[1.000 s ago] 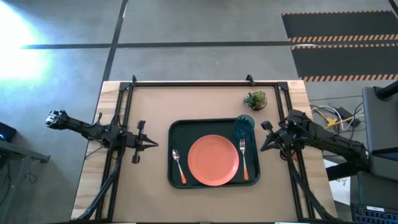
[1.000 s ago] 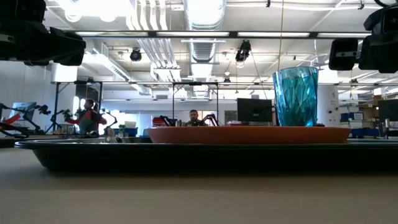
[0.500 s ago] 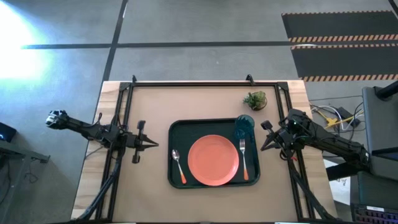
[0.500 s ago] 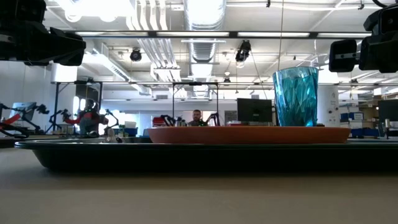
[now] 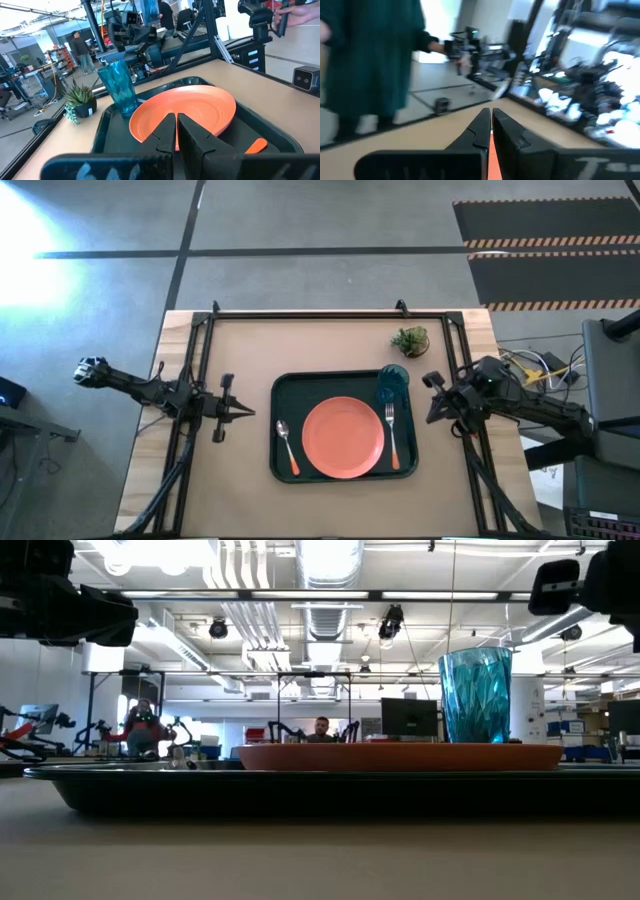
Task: Pick and place plate/cup/fork/spoon on tray
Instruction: Return to Home Position
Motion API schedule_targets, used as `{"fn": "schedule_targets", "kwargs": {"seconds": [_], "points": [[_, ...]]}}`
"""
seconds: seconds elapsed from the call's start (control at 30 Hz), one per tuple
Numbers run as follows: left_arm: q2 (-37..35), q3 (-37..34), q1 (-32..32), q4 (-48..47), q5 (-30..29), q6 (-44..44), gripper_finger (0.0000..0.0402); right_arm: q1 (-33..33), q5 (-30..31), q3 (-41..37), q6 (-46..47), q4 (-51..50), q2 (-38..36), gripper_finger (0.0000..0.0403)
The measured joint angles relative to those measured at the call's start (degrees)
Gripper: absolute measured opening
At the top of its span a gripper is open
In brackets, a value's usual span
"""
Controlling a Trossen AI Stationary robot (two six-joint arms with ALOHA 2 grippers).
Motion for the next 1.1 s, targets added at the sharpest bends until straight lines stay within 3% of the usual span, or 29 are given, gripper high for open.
{"fn": "schedule_targets", "kwargs": {"seconds": [0.2, 0.4, 0.63, 0.8, 1.1], "points": [[0.0, 0.0, 0.0, 0.0, 0.0, 0.0, 0.0, 10.8, 3.1, -0.3, 2.1, 3.3, 3.1, 0.0009], [0.0, -0.1, 0.0, 0.0, 0.0, 0.0, 0.0, 20.1, 23.8, -0.7, 1.7, 0.5, 6.9, 0.0009], [0.0, -0.1, 0.0, 0.0, 0.0, 0.0, 0.0, 21.2, 40.9, -1.0, 2.6, 0.6, 7.9, 0.0009], [-0.1, -0.1, 0.0, 0.1, 0.0, 0.0, 0.0, 21.2, 42.5, -1.1, 0.1, -0.6, 7.6, 0.0009], [-0.1, -0.1, 0.0, 0.0, 0.1, 0.0, 0.0, 21.2, 40.5, -3.9, 8.3, -6.5, 6.1, 0.0009]]}}
